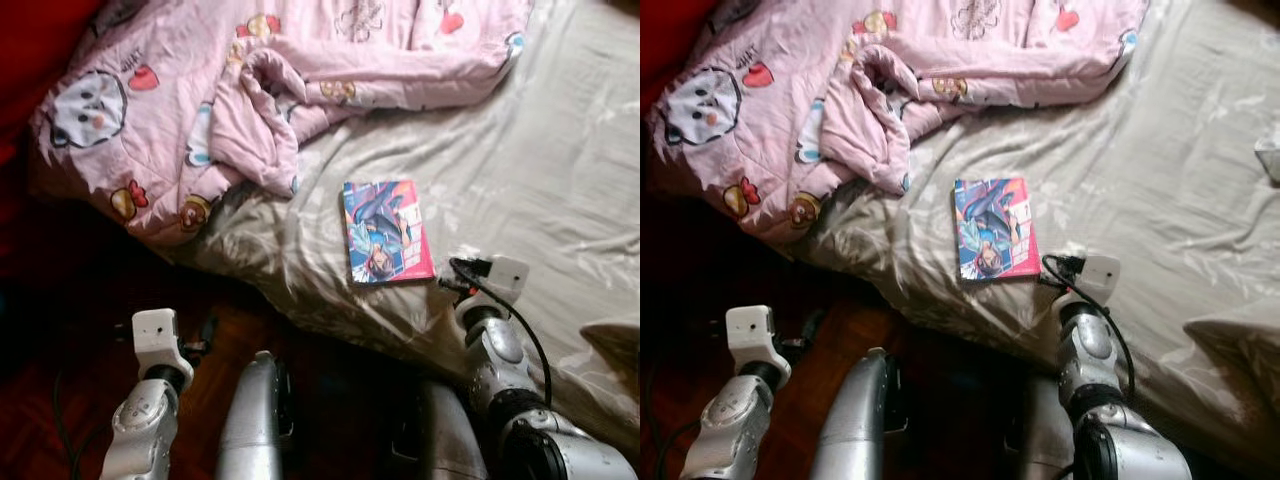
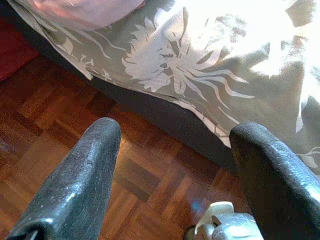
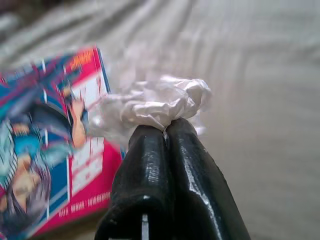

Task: Clean up the room

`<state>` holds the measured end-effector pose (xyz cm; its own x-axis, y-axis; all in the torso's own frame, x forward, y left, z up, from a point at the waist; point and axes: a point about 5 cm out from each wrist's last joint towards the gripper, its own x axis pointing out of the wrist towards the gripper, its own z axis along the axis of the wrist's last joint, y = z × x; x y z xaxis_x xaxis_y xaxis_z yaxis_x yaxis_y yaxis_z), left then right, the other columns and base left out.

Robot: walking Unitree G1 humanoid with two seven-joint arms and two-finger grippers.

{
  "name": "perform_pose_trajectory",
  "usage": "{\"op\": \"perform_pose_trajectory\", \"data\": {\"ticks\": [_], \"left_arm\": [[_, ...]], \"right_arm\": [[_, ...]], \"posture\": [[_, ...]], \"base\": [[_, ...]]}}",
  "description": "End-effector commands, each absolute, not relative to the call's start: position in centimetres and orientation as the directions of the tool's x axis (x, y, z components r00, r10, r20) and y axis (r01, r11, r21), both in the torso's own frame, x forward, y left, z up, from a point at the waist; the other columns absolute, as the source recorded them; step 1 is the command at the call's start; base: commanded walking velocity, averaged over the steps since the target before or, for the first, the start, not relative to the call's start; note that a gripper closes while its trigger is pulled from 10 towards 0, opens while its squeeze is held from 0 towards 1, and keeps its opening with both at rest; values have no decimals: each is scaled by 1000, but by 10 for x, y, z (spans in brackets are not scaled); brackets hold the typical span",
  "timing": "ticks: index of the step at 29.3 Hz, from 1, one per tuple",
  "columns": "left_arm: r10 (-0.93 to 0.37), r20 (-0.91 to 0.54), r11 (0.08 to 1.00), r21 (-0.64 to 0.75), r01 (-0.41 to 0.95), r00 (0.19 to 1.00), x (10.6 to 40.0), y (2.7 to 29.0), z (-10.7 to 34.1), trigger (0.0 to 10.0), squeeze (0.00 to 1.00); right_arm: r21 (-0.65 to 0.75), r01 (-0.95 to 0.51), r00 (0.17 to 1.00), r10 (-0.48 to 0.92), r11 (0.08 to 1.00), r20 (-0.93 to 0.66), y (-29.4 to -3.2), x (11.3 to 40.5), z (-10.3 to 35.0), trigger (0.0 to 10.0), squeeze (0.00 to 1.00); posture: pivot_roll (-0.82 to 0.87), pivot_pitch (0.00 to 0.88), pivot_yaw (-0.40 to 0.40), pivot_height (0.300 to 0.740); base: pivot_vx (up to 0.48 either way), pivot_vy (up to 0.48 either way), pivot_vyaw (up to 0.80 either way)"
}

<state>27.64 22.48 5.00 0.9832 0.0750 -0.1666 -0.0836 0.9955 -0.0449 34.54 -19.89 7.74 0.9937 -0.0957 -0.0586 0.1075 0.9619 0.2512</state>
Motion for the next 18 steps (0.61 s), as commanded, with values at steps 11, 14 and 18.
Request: {"op": "perform_pose_trajectory", "data": {"ticks": [11, 14, 18], "left_arm": [[153, -305, 985, -29, -170, 940, 252, 240, 7, 10000, 0], [180, -345, 980, -22, -200, 921, 245, 244, -3, 10000, 0], [202, -400, 975, -8, -223, 894, 237, 247, -16, 10000, 0]], "right_arm": [[196, -6, 996, 23, 981, -85, -192, 310, 42, 10000, 0], [211, 32, 988, 1, 977, -157, -194, 299, 26, 10000, 0], [201, 78, 969, -27, 977, -248, -197, 290, 11, 10000, 0]], "posture": [[84, 137, -45, 627], [98, 113, -53, 627], [98, 91, -52, 627]], "base": [[0, 0, 0], [0, 0, 0], [0, 0, 0]]}}
